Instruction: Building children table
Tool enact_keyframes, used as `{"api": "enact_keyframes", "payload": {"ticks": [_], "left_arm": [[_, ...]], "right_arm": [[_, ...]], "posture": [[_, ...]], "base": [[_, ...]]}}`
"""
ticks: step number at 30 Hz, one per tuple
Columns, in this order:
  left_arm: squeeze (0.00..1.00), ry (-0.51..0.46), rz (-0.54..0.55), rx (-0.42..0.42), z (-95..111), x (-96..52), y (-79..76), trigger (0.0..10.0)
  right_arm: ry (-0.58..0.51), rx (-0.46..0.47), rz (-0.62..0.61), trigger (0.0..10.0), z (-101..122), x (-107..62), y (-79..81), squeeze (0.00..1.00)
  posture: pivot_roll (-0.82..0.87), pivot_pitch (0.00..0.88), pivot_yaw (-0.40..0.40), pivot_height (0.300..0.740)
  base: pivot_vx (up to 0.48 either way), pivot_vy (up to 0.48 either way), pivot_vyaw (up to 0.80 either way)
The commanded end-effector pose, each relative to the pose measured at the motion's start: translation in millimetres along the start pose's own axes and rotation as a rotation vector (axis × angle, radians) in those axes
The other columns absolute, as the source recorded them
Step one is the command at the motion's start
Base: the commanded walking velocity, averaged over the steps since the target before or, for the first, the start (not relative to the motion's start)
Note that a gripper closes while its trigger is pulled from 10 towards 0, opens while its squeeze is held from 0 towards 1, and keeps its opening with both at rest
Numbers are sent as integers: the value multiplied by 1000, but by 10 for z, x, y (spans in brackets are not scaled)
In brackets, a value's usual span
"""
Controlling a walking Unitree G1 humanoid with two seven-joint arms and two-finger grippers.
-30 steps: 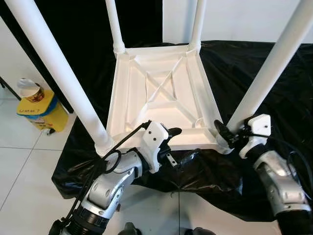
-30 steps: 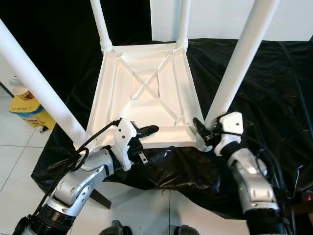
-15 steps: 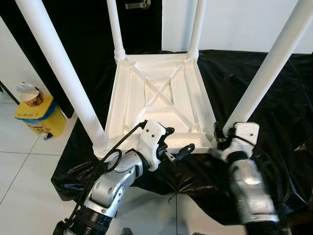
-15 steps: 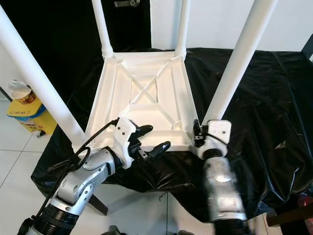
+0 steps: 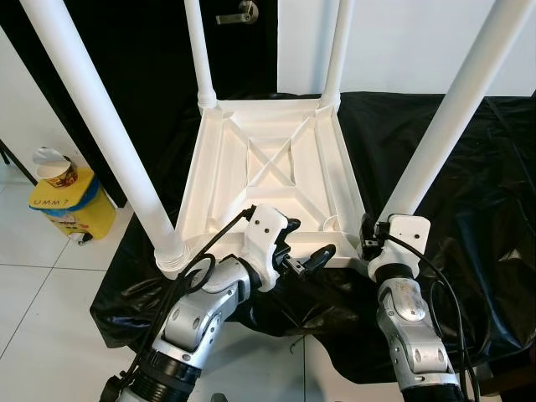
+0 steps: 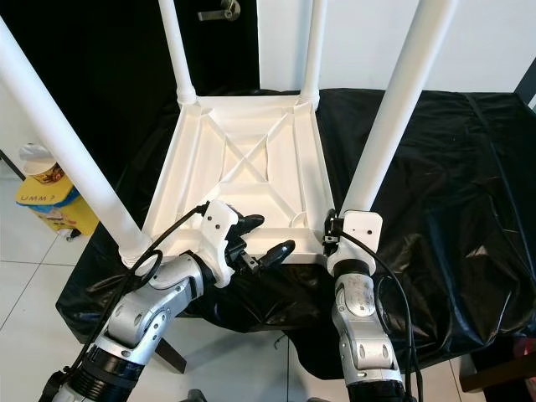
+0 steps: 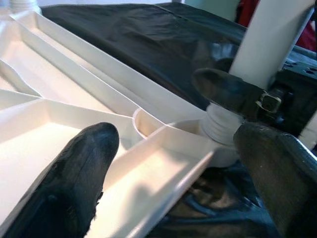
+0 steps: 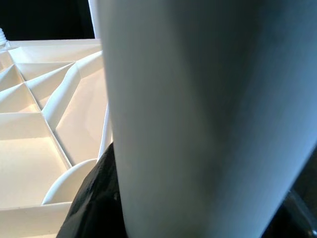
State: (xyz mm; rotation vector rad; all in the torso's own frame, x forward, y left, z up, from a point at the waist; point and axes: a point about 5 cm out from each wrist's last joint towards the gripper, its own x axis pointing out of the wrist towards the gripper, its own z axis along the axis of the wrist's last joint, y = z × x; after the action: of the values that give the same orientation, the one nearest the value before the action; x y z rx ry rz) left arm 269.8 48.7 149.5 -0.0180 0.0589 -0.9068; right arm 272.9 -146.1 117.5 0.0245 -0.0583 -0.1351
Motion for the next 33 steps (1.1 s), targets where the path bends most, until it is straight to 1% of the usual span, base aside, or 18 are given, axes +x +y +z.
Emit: {"api": "enact_keyframes", "payload": {"ticks": [1,3,4,6,8,9,10,11,12,13,15,21,22,25,26,27,32,33], "left_arm": [[0,-3,25,53,-2,-3,63,10000],[0,-3,25,53,-2,-3,63,10000],[0,-13,18,80,4,-6,79,10000],[0,-42,11,126,44,-14,97,10000],[0,-46,4,126,55,-14,96,10000],[0,-48,-24,133,68,-21,83,10000],[0,-48,-24,133,68,-21,83,10000],[0,-45,-50,135,73,-29,71,10000],[0,-45,-50,135,73,-29,71,10000],[0,-37,-86,126,70,-43,54,10000],[0,-15,-136,114,50,-76,22,10000],[0,2,-154,104,27,-88,6,10000],[0,8,-161,98,17,-92,-7,10000],[0,8,-161,98,17,-92,-7,10000],[0,5,-166,98,14,-90,-18,10000],[0,-1,-171,100,17,-74,-30,10000],[0,-4,-172,102,26,-63,-33,10000],[0,-6,-171,105,32,-58,-29,10000]], "right_arm": [[64,-18,34,10000,-125,16,30,882],[64,-18,34,10000,-125,16,30,882],[47,-23,46,10000,-96,45,20,1000],[15,-20,93,10000,-46,79,16,1000],[2,-23,118,10000,-27,85,13,1000],[-13,-17,158,10000,1,89,0,1000],[-13,-17,158,10000,1,89,0,1000],[-25,-13,196,10000,26,89,-11,1000],[-25,-13,196,10000,26,89,-11,1000],[-35,-1,254,10000,54,82,-33,0],[-53,6,374,10000,104,52,-115,0],[-62,0,444,10000,129,34,-188,0],[-59,-19,507,10000,131,39,-238,0],[-59,-19,507,10000,131,39,-238,0],[-47,-38,572,10000,128,59,-285,0],[-13,-71,652,10000,126,134,-381,0],[7,-110,693,10000,116,168,-424,0],[21,-126,712,5686,97,173,-441,0]], "posture": [[33,0,24,740],[33,0,24,740],[28,0,28,740],[23,0,36,740],[20,0,43,740],[18,0,45,740],[18,0,45,740],[18,0,46,740],[18,0,46,740],[15,0,50,740],[9,0,56,740],[7,0,59,740],[7,0,63,740],[7,0,63,740],[5,0,66,740],[8,0,68,740],[14,0,66,740],[20,0,63,740]], "base": [[0,0,0],[0,0,0],[0,0,0],[0,0,0],[0,0,0],[0,0,0],[0,0,0],[0,0,0],[0,0,0],[0,0,0],[0,0,0],[0,0,0],[0,0,0],[0,0,0],[0,0,0],[0,0,0],[0,0,0],[0,0,0]]}}
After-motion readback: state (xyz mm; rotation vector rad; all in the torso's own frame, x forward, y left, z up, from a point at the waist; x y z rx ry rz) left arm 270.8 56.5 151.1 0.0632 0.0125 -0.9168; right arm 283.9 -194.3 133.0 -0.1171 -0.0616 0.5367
